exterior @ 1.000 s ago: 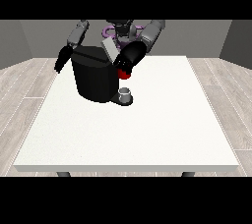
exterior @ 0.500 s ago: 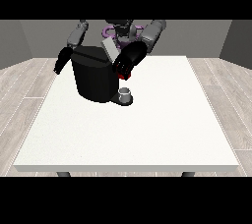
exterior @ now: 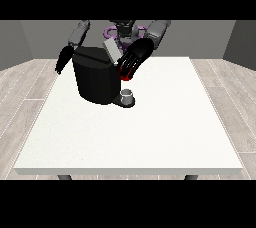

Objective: Insert the coffee pod into the coffee machine and close the lid

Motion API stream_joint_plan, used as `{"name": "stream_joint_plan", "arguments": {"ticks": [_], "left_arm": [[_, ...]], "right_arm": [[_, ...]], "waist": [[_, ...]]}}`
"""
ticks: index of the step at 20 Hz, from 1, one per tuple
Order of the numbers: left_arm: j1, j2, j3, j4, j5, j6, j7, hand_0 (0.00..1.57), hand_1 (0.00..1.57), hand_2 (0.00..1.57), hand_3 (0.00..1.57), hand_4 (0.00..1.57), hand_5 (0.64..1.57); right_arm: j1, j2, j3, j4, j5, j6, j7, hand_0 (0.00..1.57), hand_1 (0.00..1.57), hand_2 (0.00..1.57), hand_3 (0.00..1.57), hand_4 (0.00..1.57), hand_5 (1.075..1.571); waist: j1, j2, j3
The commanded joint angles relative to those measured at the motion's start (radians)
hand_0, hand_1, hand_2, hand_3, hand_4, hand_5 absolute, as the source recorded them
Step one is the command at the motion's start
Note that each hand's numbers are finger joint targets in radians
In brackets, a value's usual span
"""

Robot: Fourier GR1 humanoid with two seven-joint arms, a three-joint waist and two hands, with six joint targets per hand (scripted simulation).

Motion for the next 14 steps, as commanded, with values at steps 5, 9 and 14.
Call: {"name": "stream_joint_plan", "arguments": {"ticks": [5, 9, 14], "left_arm": [[0.093, -0.133, -0.009, -0.030, 0.028, -0.044, 0.081, 0.00, 0.00, 0.00, 0.05, 0.00, 1.571], [0.240, -0.191, -0.042, -0.074, 0.040, -0.034, 0.000, 0.00, 0.00, 0.18, 0.00, 0.00, 1.571], [0.302, -0.359, 0.175, -0.080, 0.318, -0.056, -0.010, 0.00, 0.00, 0.00, 0.00, 0.37, 1.571]], "right_arm": [[0.060, -0.021, -0.081, 0.133, -0.052, 0.007, -0.054, 0.00, 0.00, 0.00, 0.00, 0.00, 1.571], [0.147, -0.006, -0.106, 0.174, -0.051, -0.038, -0.068, 0.00, 0.00, 0.00, 0.00, 0.00, 1.571], [0.250, -0.007, -0.113, 0.204, -0.071, 0.000, -0.110, 0.00, 0.00, 0.00, 0.00, 0.00, 1.571]], "waist": [[0.127, -0.140, -0.0024], [0.224, -0.243, -0.0029], [0.287, -0.369, -0.0037]]}}
